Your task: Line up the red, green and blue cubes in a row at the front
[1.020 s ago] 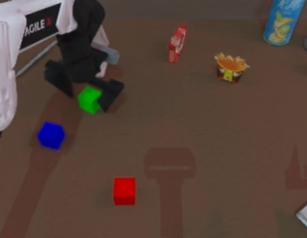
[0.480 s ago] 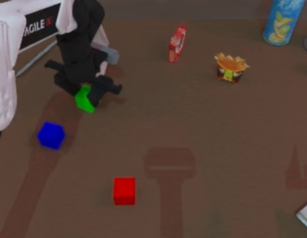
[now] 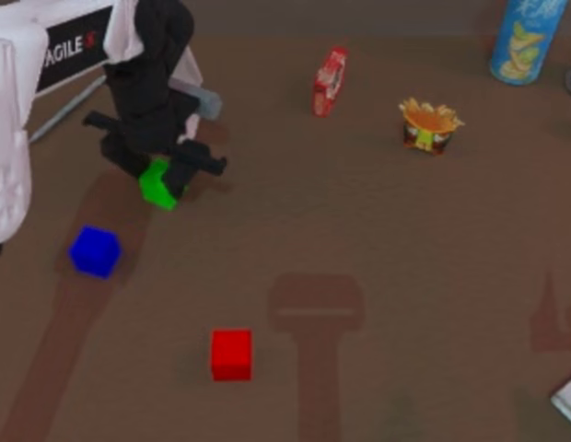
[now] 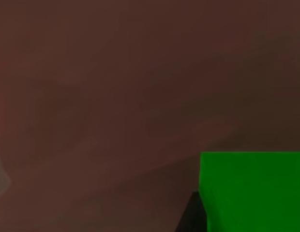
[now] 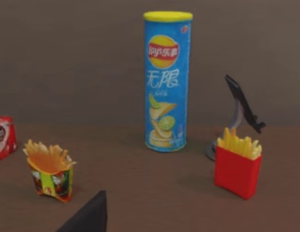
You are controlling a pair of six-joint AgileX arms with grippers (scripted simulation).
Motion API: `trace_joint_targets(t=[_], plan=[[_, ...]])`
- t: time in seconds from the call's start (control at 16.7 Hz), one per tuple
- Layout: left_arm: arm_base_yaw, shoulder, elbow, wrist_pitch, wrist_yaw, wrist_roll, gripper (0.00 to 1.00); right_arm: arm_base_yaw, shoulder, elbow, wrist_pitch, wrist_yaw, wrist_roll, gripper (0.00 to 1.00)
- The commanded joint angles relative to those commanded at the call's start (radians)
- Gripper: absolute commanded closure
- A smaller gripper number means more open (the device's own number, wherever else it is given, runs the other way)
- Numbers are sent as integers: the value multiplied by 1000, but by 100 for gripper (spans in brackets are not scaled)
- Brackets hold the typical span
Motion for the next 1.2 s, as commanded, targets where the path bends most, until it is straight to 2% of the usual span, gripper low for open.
trace_joint_targets(t=[0.24,0.66,1.02,1.2], plan=[[-1,-15,19,-21,2,-1,100,0,0,0,0,0,0,0],[15,-41,221,-251,2,-2,100,0,0,0,0,0,0,0],[2,-46,218,-253,2,-14,100,0,0,0,0,0,0,0],[-55,-81,167,-237,-1,-111,100,0,0,0,0,0,0,0]])
